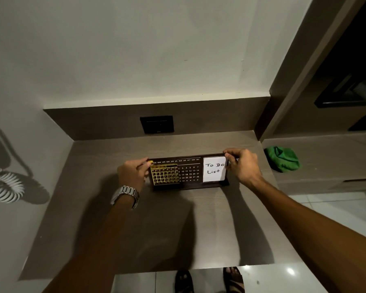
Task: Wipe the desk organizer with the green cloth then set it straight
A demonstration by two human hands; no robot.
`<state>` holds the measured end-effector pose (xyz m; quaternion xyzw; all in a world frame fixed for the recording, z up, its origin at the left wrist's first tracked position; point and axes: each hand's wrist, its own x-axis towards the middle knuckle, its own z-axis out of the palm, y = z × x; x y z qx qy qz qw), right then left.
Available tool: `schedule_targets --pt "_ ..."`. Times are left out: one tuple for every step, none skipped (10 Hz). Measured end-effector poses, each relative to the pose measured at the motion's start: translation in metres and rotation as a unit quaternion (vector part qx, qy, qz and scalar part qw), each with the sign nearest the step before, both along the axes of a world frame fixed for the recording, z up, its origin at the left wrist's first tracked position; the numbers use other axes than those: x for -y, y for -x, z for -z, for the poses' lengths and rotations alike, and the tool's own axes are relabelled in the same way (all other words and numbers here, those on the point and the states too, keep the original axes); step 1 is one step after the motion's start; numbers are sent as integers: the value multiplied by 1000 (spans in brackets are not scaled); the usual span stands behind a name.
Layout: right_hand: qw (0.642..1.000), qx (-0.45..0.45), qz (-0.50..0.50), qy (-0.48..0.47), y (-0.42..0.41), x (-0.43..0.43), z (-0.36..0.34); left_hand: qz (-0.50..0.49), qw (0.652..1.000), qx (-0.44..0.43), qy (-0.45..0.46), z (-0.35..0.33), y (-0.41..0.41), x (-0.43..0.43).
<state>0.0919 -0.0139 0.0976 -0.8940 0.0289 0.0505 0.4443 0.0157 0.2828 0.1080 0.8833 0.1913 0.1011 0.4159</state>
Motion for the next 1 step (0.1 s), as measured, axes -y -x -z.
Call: schedule_targets --pt "999 11 5 -31 2 8 -5 -15 998 1 -59 -2 2 -3"
